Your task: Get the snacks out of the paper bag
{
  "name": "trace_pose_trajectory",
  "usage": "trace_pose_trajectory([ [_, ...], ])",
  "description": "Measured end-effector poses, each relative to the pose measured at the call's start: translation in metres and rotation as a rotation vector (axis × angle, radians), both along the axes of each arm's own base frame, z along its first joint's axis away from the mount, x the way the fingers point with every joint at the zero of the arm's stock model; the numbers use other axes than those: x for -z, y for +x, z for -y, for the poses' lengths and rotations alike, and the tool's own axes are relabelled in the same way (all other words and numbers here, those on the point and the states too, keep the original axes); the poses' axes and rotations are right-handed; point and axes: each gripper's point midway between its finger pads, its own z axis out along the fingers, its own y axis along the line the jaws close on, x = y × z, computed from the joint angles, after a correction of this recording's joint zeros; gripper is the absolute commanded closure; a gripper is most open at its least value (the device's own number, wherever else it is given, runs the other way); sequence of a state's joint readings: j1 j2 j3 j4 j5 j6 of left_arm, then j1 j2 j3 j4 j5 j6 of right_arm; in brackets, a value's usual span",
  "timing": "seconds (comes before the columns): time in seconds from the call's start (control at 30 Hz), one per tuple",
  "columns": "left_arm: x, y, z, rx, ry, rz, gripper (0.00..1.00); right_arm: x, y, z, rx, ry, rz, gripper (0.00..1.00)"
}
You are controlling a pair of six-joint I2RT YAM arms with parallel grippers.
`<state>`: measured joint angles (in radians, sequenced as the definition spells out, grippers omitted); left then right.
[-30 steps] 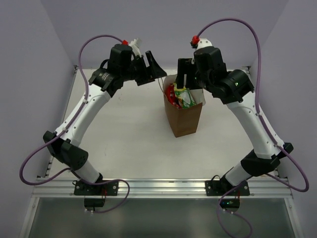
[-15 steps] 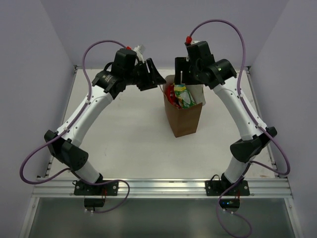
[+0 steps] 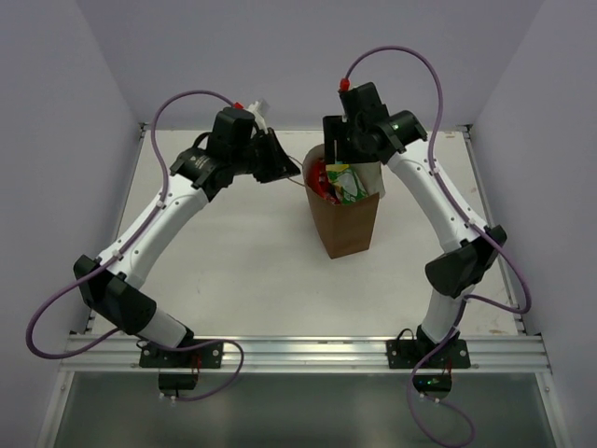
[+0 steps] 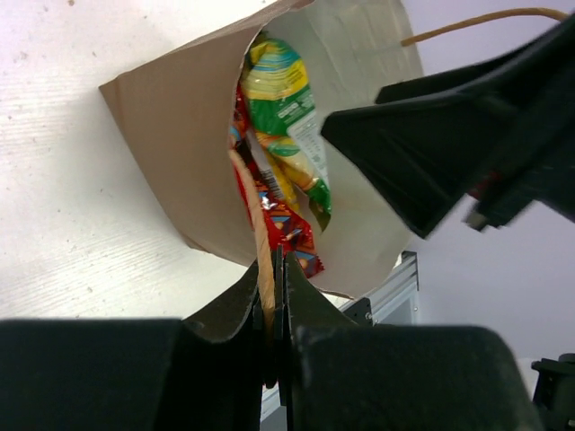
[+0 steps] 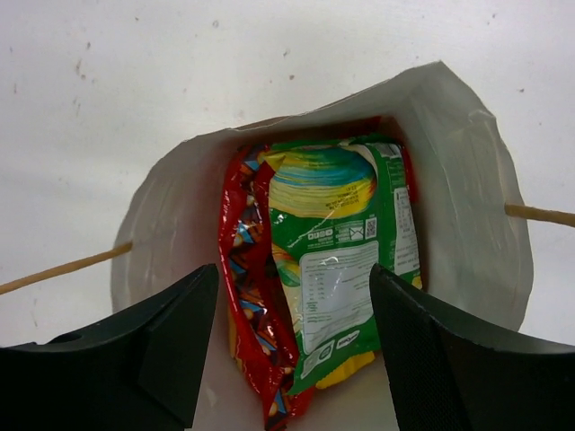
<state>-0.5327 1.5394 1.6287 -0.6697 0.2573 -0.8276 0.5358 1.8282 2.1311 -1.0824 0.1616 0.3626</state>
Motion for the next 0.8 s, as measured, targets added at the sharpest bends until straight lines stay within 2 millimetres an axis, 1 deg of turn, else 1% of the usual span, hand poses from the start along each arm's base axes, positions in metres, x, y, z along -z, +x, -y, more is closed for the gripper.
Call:
trace_pose_trajectory([
  [0.1,-0.008,-0.002,0.002,0.007,-0.015,0.024,0.93,0.012,-0.001,0.001,0.003,-0.015,-0.029,0.29],
  [0.17,-0.009,-0.003,0.004,0.014,-0.018,0.027,0.93,0.021,-0.004,0.002,0.004,-0.03,-0.053,0.29],
  [0.23,-0.009,-0.004,0.005,0.018,-0.021,0.028,0.93,0.033,-0.007,0.005,0.007,-0.048,-0.082,0.28],
  [0.27,-0.009,-0.004,0.005,0.02,-0.022,0.028,0.93,0.043,-0.01,0.007,0.007,-0.062,-0.106,0.28],
  [0.37,-0.01,-0.005,0.006,0.027,-0.027,0.027,0.93,0.064,-0.019,0.012,0.012,-0.094,-0.166,0.28],
  [0.43,-0.009,-0.005,0.008,0.034,-0.033,0.029,0.93,0.07,-0.023,0.015,0.018,-0.107,-0.187,0.27],
  [0.53,-0.006,-0.006,0.009,0.044,-0.038,0.026,0.92,0.071,-0.024,0.018,0.026,-0.116,-0.187,0.29],
  [0.6,-0.005,-0.007,0.011,0.052,-0.044,0.025,0.92,0.075,-0.028,0.021,0.026,-0.124,-0.188,0.44],
  [0.63,-0.005,-0.007,0.011,0.056,-0.046,0.026,0.92,0.078,-0.029,0.022,0.023,-0.127,-0.187,0.54],
  [0.67,-0.005,-0.007,0.012,0.057,-0.048,0.027,0.92,0.079,-0.03,0.022,0.018,-0.126,-0.185,0.68],
  [0.73,-0.006,-0.006,0.012,0.058,-0.052,0.033,0.92,0.084,-0.032,0.021,0.005,-0.126,-0.19,0.74],
  [0.8,-0.008,-0.005,0.013,0.059,-0.055,0.038,0.92,0.085,-0.03,0.019,-0.01,-0.122,-0.185,0.95],
])
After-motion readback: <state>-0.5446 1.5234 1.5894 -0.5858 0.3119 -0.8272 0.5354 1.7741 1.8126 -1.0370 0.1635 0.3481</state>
